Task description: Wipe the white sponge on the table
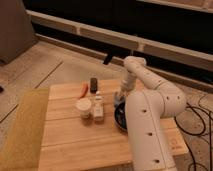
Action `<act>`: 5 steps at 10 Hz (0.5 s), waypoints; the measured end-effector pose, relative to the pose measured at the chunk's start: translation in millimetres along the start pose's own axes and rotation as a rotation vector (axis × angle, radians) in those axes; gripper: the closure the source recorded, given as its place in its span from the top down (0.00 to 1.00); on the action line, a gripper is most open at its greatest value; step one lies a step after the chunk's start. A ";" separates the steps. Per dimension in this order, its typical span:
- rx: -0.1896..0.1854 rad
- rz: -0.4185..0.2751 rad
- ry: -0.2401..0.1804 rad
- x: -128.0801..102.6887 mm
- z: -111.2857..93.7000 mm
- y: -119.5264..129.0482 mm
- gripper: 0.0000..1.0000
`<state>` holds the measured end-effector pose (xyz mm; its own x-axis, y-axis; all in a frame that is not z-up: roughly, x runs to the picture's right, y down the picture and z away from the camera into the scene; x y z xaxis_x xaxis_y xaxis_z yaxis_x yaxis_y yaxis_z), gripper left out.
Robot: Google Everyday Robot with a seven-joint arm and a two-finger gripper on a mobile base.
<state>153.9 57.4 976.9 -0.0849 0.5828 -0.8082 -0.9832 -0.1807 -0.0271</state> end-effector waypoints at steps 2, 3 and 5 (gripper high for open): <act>0.039 -0.045 -0.063 -27.2 -13.3 -4.8 0.00; 0.052 -0.088 -0.098 -40.9 -19.0 0.8 0.00; 0.032 -0.180 -0.138 -56.9 -17.9 30.0 0.00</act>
<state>132.2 4.7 1011.6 0.0735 0.7066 -0.7038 -0.9888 -0.0401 -0.1436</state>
